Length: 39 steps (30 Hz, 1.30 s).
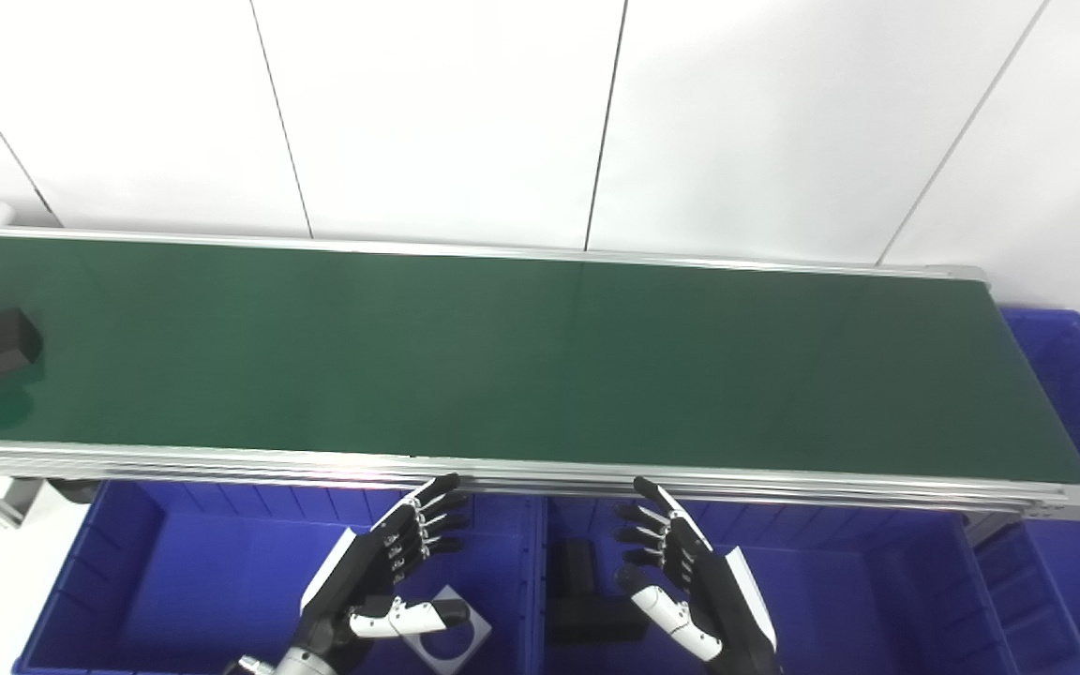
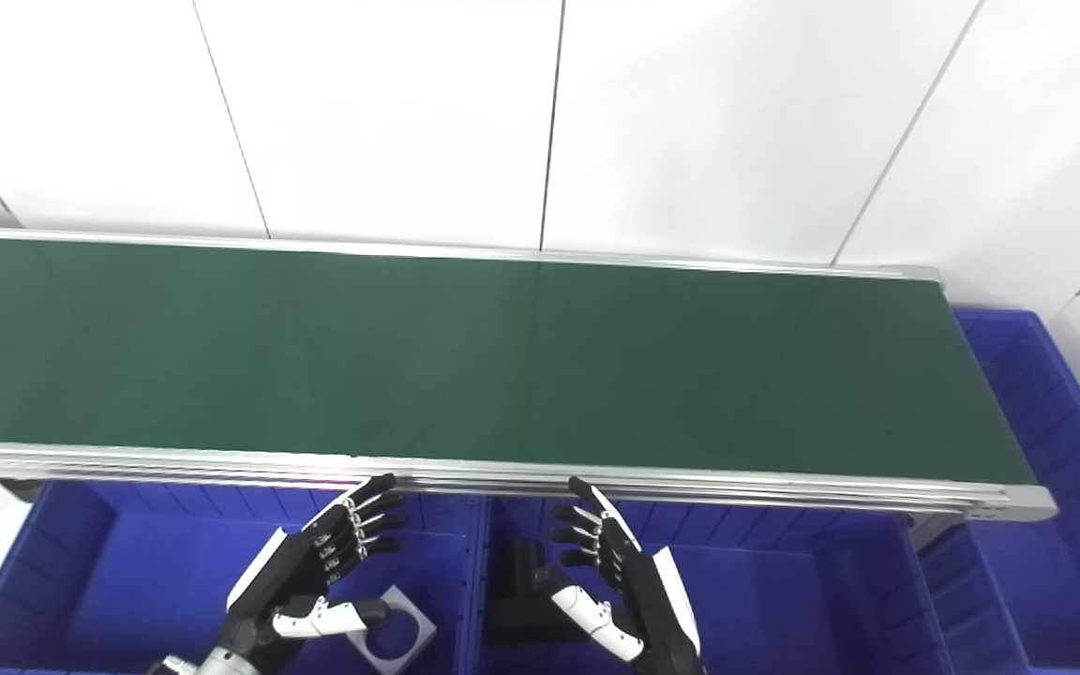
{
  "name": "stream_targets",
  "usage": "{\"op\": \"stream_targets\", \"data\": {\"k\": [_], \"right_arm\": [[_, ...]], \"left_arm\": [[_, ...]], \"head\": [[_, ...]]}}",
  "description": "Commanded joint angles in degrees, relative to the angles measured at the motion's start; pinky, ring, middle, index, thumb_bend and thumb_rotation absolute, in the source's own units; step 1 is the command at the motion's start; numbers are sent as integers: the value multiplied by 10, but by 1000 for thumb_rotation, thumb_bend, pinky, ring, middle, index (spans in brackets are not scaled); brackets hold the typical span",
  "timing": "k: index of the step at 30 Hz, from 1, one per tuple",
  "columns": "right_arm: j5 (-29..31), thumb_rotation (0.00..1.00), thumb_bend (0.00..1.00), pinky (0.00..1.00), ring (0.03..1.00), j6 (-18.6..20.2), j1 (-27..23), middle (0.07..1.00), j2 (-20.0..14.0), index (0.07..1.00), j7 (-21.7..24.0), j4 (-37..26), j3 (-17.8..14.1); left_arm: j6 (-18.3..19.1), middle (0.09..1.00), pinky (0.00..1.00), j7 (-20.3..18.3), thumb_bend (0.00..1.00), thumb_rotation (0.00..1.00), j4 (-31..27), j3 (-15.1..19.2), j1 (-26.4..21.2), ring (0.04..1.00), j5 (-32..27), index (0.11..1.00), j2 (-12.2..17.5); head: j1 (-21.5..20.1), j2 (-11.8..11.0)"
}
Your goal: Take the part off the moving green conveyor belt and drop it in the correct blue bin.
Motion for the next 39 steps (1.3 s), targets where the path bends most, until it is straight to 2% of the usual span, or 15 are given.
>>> {"op": "stream_targets", "data": {"k": [1,18,29,31,32,33,34,35,36,37,38,39], "right_arm": [[6,636,633,696,772,-15,-3,826,3,921,2,-18,-2],[10,628,629,693,769,-22,-5,823,2,918,4,-13,-2],[13,640,639,695,770,-22,-9,822,-1,921,5,-6,-4],[15,637,642,697,771,-22,-9,823,-2,921,6,-5,-5],[16,637,642,698,772,-26,-9,823,-4,922,7,-3,-6],[16,636,634,692,770,-29,-9,826,-5,924,8,-1,-6],[14,635,631,690,769,-37,-9,826,-8,924,8,3,-7],[12,648,620,684,774,-43,-10,832,-10,927,8,5,-7],[13,656,612,681,777,-47,-10,836,-13,929,9,7,-8],[14,660,607,680,778,-49,-10,838,-14,930,10,7,-9],[18,660,607,680,778,-50,-9,838,-16,930,12,8,-11],[22,665,609,677,775,-50,-9,837,-18,931,14,7,-13]], "left_arm": [[-17,868,781,2,1000,292,-11,2,-7,833,-3,895,-2],[-18,871,776,2,1000,273,-10,1,-7,835,-3,899,-3],[-25,866,779,1,1000,275,1,-1,-12,835,-2,899,-6],[-25,867,779,2,1000,274,4,-2,-13,835,-1,896,-8],[-28,867,779,3,1000,274,7,-3,-13,835,2,896,-10],[-30,866,779,4,1000,278,9,-4,-14,834,4,898,-11],[-34,866,779,5,1000,279,12,-5,-14,834,7,898,-13],[-37,860,772,6,1000,282,15,-5,-15,826,8,893,-15],[-41,857,768,7,1000,283,19,-6,-16,821,10,890,-17],[-44,857,764,7,1000,283,23,-7,-17,819,11,887,-18],[-46,857,764,5,1000,283,27,-9,-18,818,12,887,-20],[-49,858,763,3,1000,282,32,-11,-20,817,13,891,-21]], "head": [[1,-1],[3,-2],[16,-10],[28,-15],[50,-23],[50,-23],[76,-30],[76,-30],[104,-39],[104,-39],[135,-49],[150,-54]]}}
